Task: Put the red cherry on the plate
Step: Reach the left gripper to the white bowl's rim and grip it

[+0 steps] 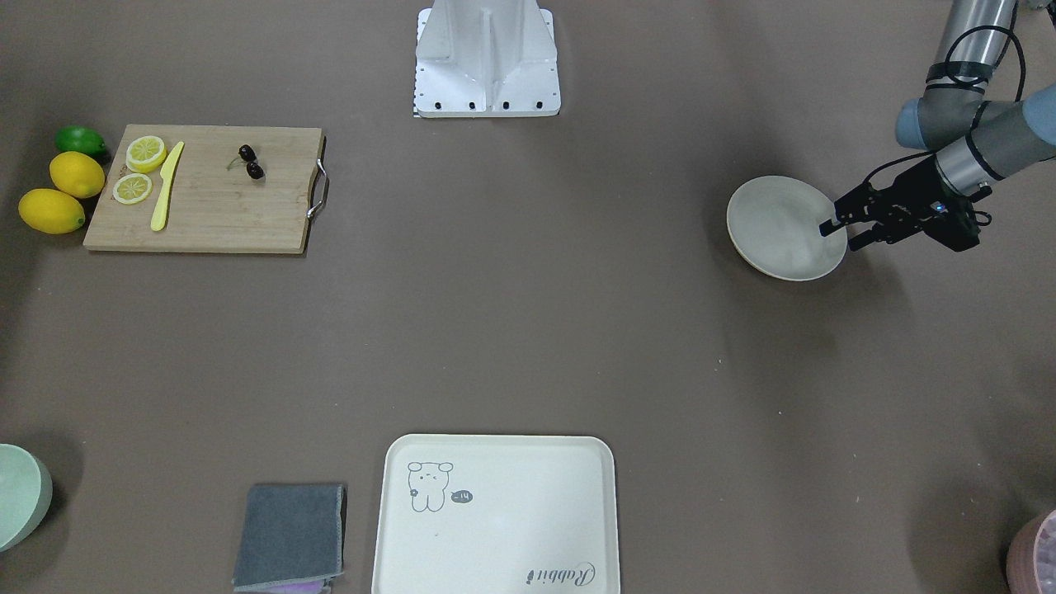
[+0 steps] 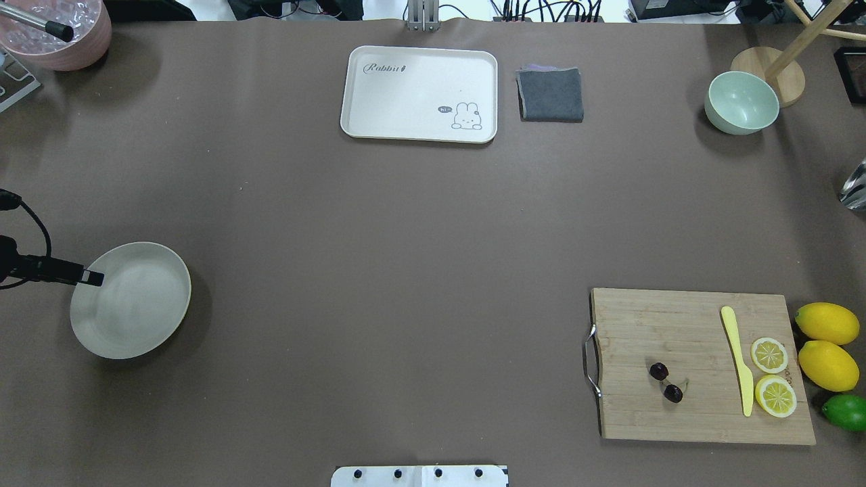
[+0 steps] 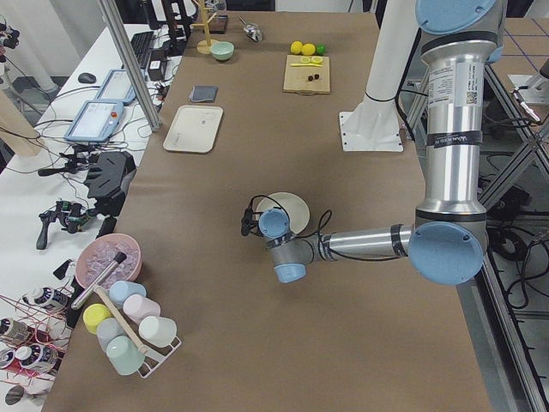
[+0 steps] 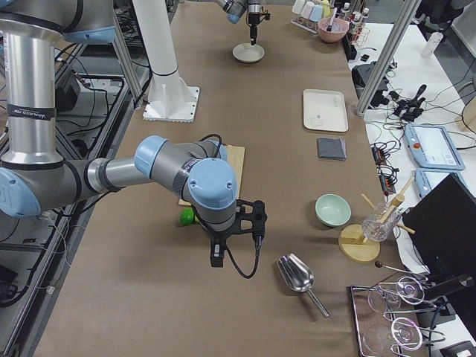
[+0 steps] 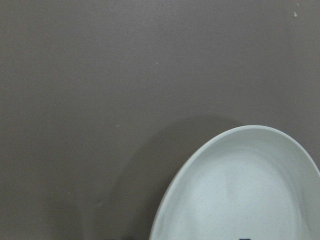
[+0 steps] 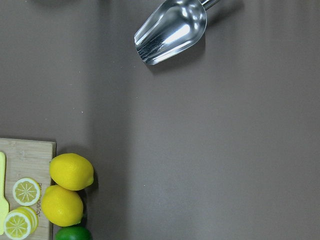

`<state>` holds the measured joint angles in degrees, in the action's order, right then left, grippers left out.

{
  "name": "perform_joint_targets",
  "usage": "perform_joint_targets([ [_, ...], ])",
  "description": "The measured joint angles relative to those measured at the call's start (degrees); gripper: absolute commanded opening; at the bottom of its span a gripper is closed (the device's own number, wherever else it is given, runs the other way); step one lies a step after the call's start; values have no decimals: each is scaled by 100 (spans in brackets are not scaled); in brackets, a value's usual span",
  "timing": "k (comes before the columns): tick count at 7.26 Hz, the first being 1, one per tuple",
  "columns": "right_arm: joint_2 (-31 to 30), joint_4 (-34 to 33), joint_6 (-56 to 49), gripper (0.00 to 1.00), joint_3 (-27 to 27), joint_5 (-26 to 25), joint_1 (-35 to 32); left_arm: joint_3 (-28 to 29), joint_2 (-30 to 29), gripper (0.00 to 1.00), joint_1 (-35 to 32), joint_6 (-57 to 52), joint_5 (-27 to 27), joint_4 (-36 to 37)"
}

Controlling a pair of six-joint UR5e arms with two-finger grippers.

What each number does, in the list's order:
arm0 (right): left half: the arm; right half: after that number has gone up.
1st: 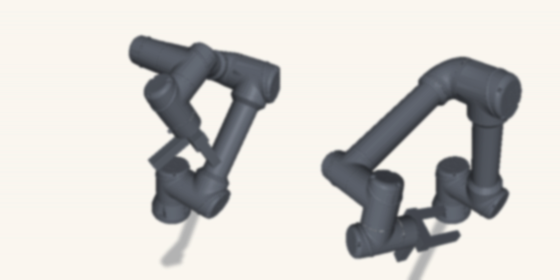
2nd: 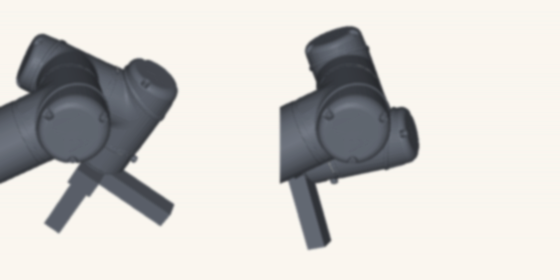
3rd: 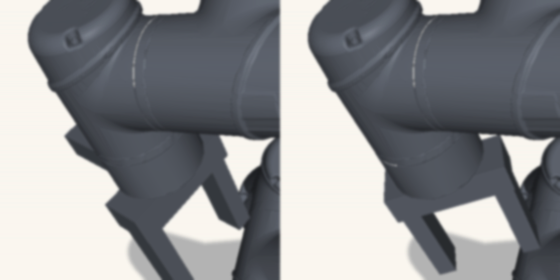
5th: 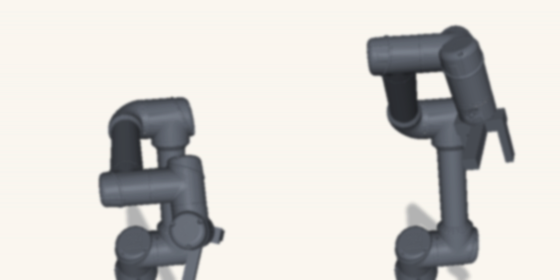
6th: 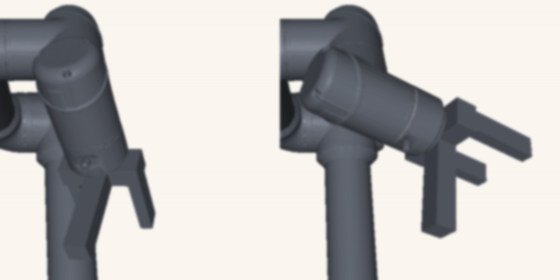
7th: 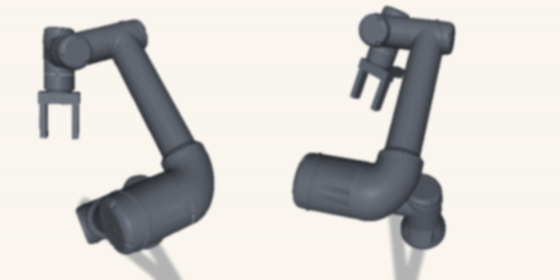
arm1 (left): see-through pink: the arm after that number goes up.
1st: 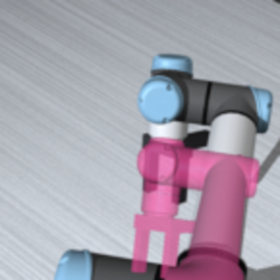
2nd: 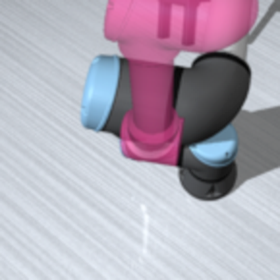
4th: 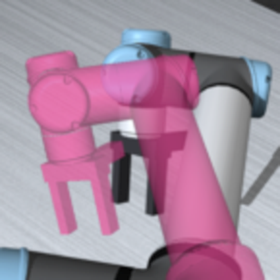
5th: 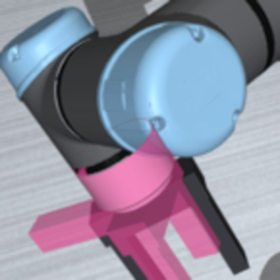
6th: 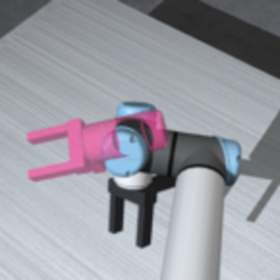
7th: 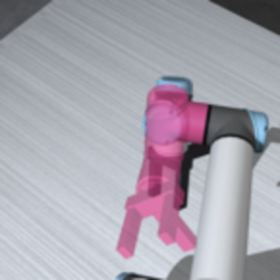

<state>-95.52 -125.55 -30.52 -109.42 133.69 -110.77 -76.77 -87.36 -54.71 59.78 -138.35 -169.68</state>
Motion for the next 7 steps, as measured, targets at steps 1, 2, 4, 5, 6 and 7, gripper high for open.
perform_joint_targets([
  [1,0,2,-4,100,0,-1,-6,30,0,8,2,-1,6,-78],
  [2,7,2,-5,100,0,-1,-14,51,0,0,4,-13,13,-127],
  [4,17,-4,-7,100,0,-1,-24,134,13,0,10,-262,147,-203],
  [5,21,-4,-5,100,0,-1,-31,204,20,0,12,-457,192,-227],
  [6,23,-5,-3,100,0,-1,-36,240,26,0,11,-562,209,-238],
  [7,29,-5,-3,100,0,-1,-38,239,31,0,9,-600,198,-245],
])
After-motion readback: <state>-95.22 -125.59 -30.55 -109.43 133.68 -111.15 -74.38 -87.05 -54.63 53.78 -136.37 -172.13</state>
